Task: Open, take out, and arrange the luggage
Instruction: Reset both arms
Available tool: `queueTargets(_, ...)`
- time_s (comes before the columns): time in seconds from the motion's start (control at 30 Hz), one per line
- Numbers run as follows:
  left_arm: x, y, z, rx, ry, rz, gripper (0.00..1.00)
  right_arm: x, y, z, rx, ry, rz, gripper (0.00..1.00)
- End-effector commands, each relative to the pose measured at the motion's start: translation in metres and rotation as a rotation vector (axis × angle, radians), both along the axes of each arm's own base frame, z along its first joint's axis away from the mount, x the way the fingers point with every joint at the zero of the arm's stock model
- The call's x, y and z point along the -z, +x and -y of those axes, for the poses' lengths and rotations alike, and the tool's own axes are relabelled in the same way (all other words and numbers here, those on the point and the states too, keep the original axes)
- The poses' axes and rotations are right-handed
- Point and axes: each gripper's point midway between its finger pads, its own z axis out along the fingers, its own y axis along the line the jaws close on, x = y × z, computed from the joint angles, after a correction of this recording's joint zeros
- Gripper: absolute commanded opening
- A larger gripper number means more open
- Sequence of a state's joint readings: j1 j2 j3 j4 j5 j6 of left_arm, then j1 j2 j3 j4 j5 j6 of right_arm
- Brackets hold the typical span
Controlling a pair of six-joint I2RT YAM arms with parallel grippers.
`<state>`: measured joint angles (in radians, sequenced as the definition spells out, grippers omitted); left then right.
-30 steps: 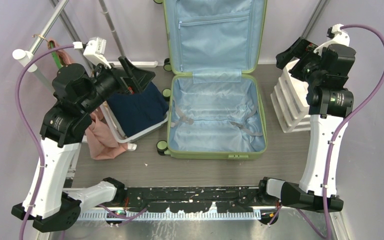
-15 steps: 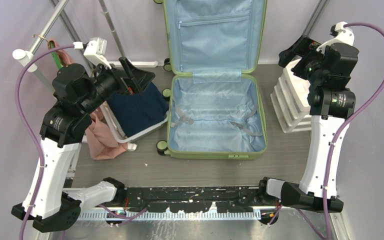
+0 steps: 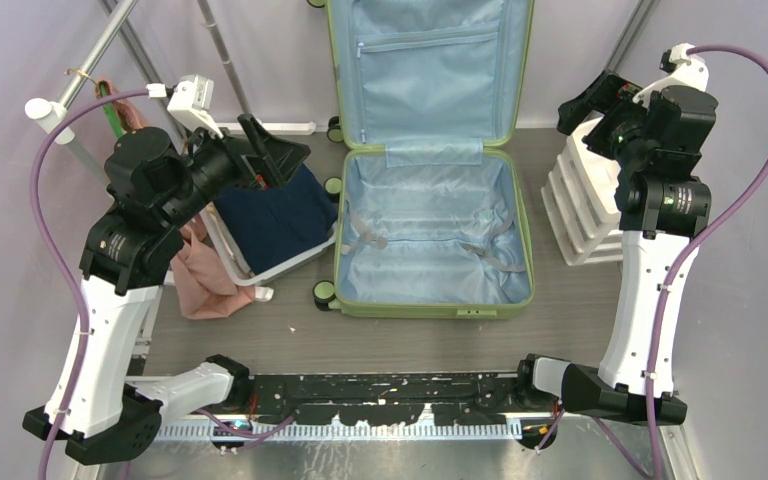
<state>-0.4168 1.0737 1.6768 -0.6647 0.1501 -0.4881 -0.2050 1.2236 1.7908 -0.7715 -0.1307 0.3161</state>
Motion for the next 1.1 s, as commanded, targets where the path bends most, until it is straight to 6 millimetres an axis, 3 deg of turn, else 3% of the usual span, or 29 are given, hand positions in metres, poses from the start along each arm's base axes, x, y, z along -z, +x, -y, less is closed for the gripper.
queueTargets(0.0,-0.017,-0.0043,-0.0031,0.001,-0.008,0.06,1.0,-0.0283,-0.0037,0.0051,0.024,-0.042,0.095,1.0)
queueTargets(1.07,-0.0106,-0.0017,-0.0035,-0.004,0.008,0.051,1.0,-0.0196,0.0022,0.0022,0.002,-0.03,0.078,1.0)
